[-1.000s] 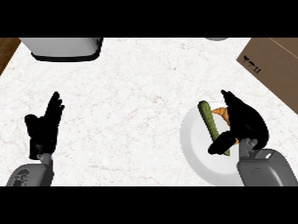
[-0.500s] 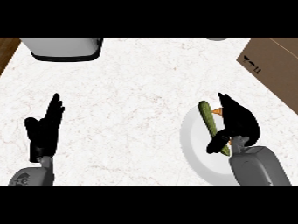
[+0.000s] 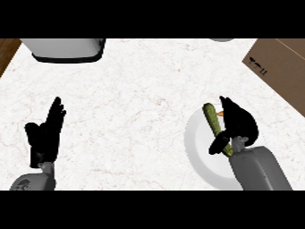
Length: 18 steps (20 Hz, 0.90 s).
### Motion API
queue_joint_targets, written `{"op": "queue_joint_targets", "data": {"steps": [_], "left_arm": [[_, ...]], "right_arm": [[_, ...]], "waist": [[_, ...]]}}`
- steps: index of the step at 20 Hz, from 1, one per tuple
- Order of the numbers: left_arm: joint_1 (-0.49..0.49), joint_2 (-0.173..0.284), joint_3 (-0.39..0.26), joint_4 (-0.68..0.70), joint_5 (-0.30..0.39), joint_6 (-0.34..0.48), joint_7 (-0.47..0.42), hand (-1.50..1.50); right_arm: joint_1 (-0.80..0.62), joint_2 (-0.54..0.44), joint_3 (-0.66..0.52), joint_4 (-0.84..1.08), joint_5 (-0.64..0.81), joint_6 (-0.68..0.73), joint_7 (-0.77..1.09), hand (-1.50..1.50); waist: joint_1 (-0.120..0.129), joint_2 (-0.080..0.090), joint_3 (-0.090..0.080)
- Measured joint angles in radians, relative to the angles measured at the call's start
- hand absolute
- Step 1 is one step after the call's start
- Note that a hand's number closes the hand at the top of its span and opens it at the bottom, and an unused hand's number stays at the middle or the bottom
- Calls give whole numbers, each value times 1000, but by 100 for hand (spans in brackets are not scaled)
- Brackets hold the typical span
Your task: Pick the squash from the plate and place it in the cardboard box
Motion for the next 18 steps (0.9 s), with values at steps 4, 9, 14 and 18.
{"op": "queue_joint_targets", "data": {"steps": [4, 9, 14, 18], "left_arm": [[-4, 4, 15, 11, -1, -14, -6, 0], [-10, -4, 17, 16, -13, -15, -11, 0], [-4, -2, 21, 4, -13, -27, 5, 0], [-7, -21, 12, 15, -28, -11, -4, 0]], "right_arm": [[-16, 12, -14, 43, 15, -14, -20, -150], [-18, 6, -40, 119, 27, -69, -96, -150], [-32, 15, -42, 159, 43, -96, -134, 150], [-66, 6, -36, 199, 69, -155, -208, 150]], "waist": [[0, 0, 0], [0, 0, 0], [1, -3, -3], [1, -4, -4]]}}
